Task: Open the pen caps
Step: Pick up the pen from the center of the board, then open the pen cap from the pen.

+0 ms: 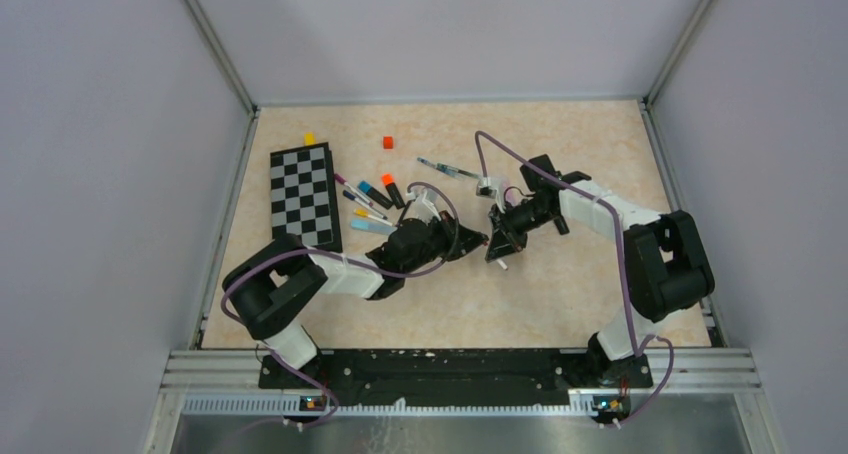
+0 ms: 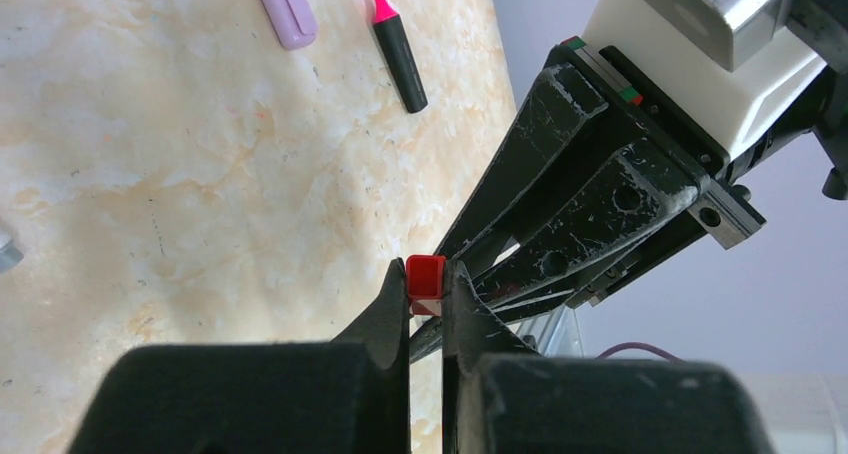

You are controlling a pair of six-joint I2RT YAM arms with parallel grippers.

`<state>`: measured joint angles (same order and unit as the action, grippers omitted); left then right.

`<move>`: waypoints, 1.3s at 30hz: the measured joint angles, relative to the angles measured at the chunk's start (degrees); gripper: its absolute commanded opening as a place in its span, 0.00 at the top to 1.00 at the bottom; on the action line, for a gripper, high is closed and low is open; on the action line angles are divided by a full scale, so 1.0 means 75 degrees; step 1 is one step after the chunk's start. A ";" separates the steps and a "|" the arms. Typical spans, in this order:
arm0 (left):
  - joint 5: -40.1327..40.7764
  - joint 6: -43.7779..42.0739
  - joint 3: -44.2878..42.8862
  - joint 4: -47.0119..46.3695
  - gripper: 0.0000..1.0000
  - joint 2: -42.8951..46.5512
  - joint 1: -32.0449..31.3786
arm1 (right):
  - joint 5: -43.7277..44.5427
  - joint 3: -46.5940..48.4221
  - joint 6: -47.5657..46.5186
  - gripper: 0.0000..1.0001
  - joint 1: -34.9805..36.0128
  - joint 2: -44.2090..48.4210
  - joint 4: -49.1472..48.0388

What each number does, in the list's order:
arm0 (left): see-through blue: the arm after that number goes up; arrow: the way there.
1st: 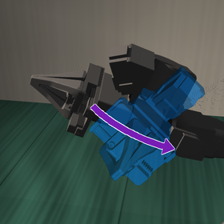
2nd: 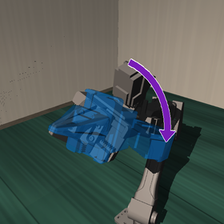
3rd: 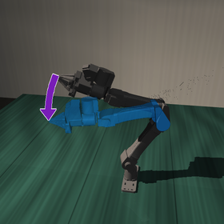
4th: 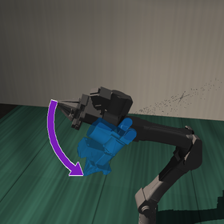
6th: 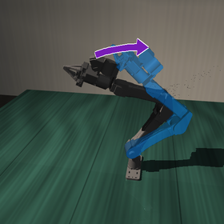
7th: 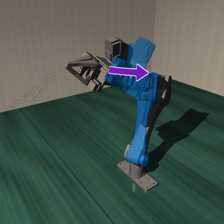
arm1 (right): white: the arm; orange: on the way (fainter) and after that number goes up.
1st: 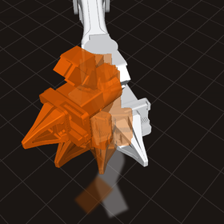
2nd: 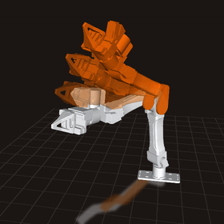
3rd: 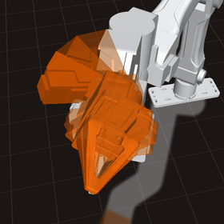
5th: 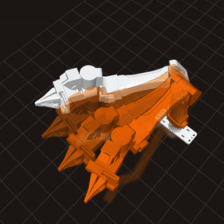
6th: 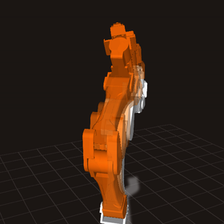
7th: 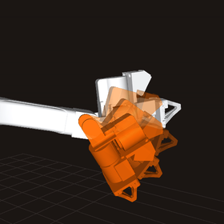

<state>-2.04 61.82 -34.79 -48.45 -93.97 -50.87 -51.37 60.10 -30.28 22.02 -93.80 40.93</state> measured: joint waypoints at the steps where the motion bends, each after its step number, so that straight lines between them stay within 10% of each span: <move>1: 0.0000 0.0000 0.0000 -0.0003 1.00 -0.0003 0.0000 | 0.0012 0.0000 0.0003 1.00 0.0000 0.0000 -0.0003; 32: 0.0326 -0.0251 0.0947 0.3465 1.00 0.4371 0.1454 | -0.0790 0.0662 -0.0099 1.00 0.1154 0.0000 -0.2416; 39: 0.2882 0.0332 0.1612 0.3433 1.00 0.6193 0.3430 | 0.0801 -0.0082 -0.0507 1.00 0.1090 -0.0326 -0.0184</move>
<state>19.57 64.31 -22.70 -22.70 -47.53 -25.15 -45.36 59.48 -34.09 30.20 -96.25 39.55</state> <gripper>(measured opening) 0.068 0.058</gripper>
